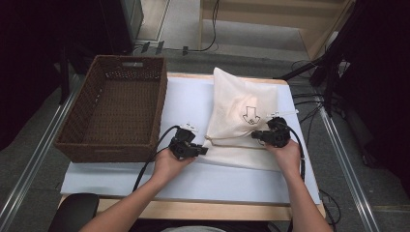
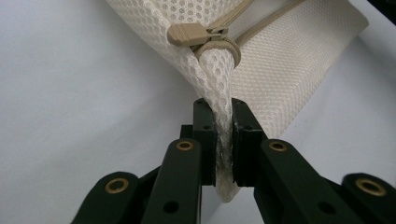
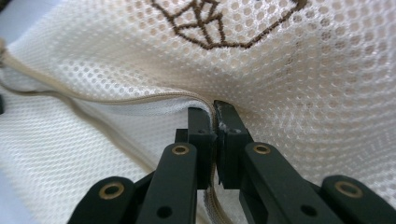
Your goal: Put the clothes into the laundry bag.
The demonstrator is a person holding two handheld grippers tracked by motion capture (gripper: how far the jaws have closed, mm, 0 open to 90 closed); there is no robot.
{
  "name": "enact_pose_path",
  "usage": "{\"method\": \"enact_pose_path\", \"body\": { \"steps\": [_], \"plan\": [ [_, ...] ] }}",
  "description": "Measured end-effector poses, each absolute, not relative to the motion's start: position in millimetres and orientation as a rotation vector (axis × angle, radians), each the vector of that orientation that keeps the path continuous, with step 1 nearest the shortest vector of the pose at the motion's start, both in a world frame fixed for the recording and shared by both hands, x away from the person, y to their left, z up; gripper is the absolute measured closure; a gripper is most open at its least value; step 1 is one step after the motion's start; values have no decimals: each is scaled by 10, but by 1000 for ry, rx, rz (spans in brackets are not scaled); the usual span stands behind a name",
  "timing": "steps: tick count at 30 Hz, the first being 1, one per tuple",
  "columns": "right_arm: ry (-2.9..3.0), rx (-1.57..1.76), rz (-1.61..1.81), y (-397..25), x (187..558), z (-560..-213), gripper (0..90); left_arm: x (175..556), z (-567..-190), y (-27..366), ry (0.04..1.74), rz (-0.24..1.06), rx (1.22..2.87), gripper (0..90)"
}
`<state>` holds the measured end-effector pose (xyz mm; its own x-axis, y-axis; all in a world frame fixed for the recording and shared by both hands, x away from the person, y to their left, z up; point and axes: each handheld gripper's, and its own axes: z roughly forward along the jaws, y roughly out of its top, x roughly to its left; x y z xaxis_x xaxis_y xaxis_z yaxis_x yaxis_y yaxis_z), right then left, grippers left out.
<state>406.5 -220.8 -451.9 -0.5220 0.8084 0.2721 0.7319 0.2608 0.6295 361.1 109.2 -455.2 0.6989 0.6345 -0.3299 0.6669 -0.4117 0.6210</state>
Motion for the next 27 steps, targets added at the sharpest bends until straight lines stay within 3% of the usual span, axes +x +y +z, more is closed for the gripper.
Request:
{"method": "enact_pose_path", "body": {
  "steps": [8,16,27],
  "plan": [
    [2405,1422,1154,-2219,3874,-4382,833,3541,-4525,1059,963,-49,2172,844],
    [2426,1375,1081,-2165,3787,-4384,720,3501,-4501,1117,959,-57,2194,816],
    [2466,1322,1106,-2182,3503,-4315,739,3494,-4528,1170,969,-63,2176,703]
  ]
}}
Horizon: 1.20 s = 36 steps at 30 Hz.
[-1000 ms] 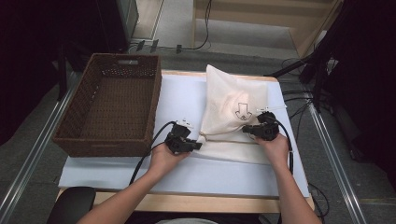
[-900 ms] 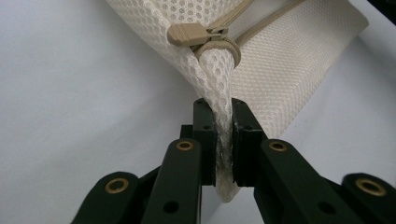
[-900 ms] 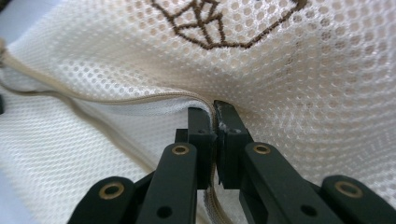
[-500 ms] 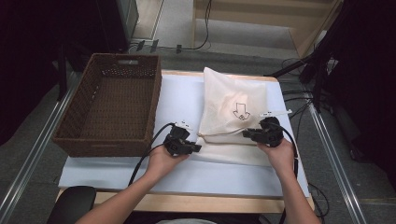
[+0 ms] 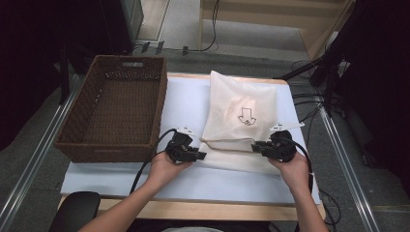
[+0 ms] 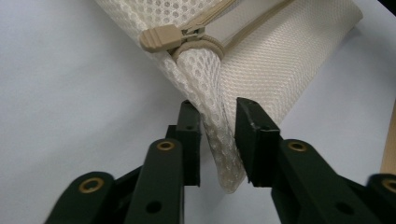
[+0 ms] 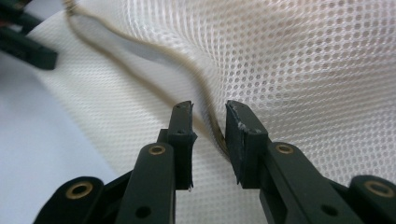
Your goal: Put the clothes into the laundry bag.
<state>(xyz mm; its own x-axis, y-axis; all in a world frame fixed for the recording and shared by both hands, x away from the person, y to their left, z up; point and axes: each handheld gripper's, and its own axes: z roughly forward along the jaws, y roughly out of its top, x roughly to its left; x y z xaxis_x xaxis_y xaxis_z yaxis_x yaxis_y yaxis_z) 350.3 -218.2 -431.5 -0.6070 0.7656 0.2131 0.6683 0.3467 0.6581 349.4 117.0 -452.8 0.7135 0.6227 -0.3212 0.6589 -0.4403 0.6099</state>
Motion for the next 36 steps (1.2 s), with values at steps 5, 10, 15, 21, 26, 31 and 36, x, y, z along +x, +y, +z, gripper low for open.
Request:
{"method": "enact_pose_path", "body": {
  "steps": [5,10,15,21,26,31,36],
  "plan": [
    [2536,1237,1065,-2181,3457,-4250,733,3495,-4462,1213,981,-105,2137,546],
    [2488,1226,1136,-2295,3399,-4115,661,3458,-4347,1188,944,-71,2166,450],
    [2483,1221,1144,-2302,3395,-4089,588,3387,-4222,1173,903,-59,2162,425],
    [2442,1206,1177,-2362,3406,-4073,428,3320,-4078,1194,840,-37,2181,388],
    [2398,1222,1208,-2481,3410,-4062,392,3307,-4040,1240,820,-60,2195,369],
    [2355,1263,1209,-2591,3431,-4090,392,3318,-4038,1251,802,-49,2211,365],
    [2346,1297,1205,-2614,3469,-4150,390,3340,-4052,1261,799,-51,2209,365]
  ]
}}
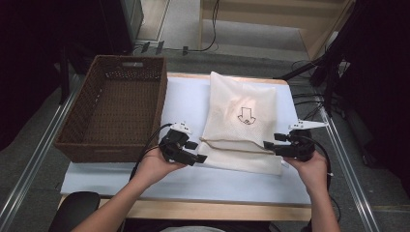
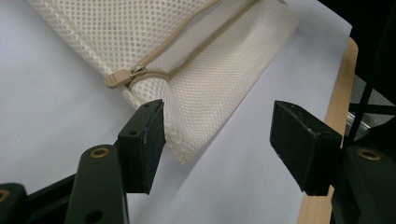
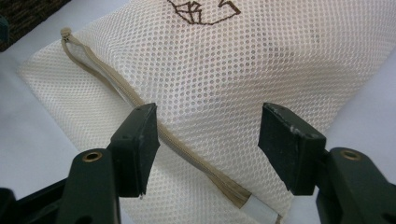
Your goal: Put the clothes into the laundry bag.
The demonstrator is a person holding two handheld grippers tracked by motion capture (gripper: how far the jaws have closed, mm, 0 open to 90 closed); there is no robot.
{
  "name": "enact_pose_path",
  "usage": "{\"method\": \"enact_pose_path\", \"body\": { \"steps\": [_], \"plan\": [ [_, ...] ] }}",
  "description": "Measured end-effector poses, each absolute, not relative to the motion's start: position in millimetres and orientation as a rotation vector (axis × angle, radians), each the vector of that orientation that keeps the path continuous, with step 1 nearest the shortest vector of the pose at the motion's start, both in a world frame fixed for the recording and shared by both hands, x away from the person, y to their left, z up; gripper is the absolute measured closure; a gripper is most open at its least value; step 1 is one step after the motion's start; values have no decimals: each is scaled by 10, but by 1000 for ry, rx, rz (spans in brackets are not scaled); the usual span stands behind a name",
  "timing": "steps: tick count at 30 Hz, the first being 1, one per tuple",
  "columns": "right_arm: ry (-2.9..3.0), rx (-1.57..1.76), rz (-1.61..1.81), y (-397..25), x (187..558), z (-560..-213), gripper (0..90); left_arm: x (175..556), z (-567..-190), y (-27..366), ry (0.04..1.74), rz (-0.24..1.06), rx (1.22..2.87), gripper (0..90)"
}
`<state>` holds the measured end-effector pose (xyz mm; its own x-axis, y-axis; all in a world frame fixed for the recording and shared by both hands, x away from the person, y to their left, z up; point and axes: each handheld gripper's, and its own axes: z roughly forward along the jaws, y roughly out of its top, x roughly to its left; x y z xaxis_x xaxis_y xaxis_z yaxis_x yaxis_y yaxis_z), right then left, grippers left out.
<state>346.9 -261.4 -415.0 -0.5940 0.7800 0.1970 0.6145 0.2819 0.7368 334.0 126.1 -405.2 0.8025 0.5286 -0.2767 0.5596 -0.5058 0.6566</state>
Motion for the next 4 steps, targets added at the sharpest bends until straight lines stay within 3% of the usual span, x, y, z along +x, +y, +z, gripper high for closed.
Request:
{"method": "enact_pose_path", "body": {
  "steps": [4],
  "plan": [
    [2342,1296,1207,-2609,3472,-4156,390,3347,-4061,1271,797,-46,2210,362]
  ]
}}
